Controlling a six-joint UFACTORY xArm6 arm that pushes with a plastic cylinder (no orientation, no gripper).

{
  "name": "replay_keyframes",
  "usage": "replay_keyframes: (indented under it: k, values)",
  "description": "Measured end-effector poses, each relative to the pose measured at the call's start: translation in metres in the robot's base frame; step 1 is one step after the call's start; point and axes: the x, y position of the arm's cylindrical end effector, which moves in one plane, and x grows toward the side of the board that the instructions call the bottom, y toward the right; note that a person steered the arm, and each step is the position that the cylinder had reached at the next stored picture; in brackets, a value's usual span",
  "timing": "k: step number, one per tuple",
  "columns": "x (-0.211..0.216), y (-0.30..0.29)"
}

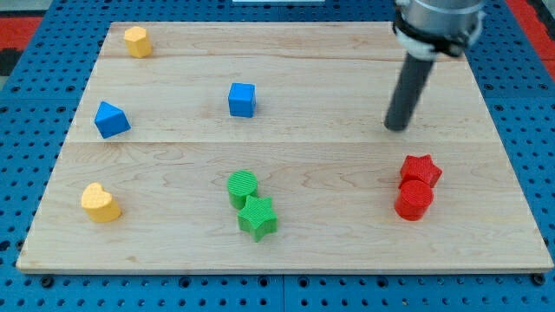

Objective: Move the yellow hexagon to the top left of the blue cube

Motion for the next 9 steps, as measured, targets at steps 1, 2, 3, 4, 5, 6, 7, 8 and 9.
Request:
replay_keyframes:
  k: [1,2,3,4,5,6,7,8,9]
  values:
    - [-0.077,-0.059]
    - [-0.132,-0.14]
    - [-0.154,-0.236]
    - [-0.174,-0.338]
    - [-0.187,-0.408]
    - [-0.154,-0.413]
    - [-0.148,-0.343]
    - [-0.144,-0.274]
    - [-0.121,-0.221]
